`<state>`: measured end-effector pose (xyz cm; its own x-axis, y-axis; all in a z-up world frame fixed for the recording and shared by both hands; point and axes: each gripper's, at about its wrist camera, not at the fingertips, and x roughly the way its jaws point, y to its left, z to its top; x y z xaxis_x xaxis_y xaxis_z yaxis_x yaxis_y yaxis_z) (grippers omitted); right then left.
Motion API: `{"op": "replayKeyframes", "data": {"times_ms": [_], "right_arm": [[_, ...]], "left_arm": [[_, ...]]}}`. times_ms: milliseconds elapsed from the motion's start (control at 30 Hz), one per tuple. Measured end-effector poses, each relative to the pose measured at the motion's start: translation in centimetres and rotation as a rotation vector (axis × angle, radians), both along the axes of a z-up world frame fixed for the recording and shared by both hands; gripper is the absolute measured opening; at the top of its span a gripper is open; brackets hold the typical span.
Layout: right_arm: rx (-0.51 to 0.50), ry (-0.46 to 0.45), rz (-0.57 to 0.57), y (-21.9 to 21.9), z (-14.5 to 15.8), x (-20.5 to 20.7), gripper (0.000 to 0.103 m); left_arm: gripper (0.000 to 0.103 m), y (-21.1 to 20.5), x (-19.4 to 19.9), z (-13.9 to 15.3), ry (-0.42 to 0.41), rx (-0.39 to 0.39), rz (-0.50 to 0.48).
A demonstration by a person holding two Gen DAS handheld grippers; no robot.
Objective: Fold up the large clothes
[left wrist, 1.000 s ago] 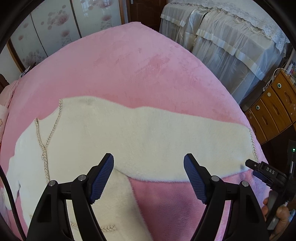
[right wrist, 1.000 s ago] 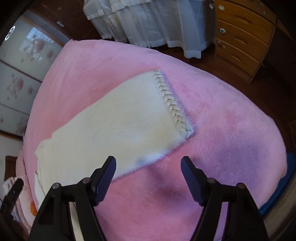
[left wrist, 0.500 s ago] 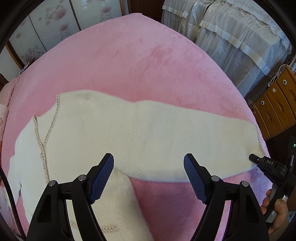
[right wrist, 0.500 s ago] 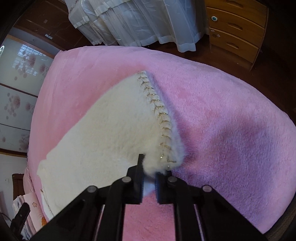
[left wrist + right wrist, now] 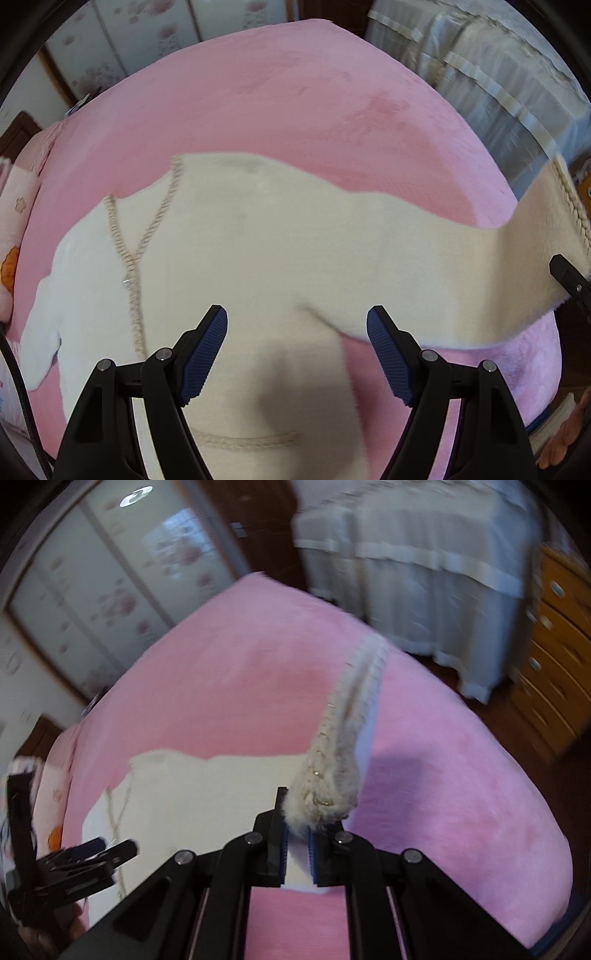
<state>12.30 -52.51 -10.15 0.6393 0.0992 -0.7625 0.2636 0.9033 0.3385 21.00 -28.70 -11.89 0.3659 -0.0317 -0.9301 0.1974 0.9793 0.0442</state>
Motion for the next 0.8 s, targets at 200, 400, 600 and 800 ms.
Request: {"op": "replayKeyframes", "data": {"times_ms": [200, 400, 600, 800], "right_arm": [[-0.052, -0.005, 0.282, 13.1, -1.6, 4.3, 0.009], [-0.196, 0.183, 0.452, 23.4, -10.2, 6.7, 0.021], [-0.165, 0.206, 0.382, 23.5, -11.1, 4.2, 0.054], [-0.146, 0.227, 0.340, 21.3, -9.4, 1.1, 0.055]], "left_arm": [[0.077, 10.5, 1.1, -1.7, 0.012, -0.058, 0.114], [0.077, 16.1, 1.4, -7.2, 0.134, -0.148, 0.127], [0.077, 16.4, 1.8, -11.0, 0.239, -0.323, 0.062], [0.072, 15.2, 3.1, -14.5, 0.350, -0.527, 0.013]]}}
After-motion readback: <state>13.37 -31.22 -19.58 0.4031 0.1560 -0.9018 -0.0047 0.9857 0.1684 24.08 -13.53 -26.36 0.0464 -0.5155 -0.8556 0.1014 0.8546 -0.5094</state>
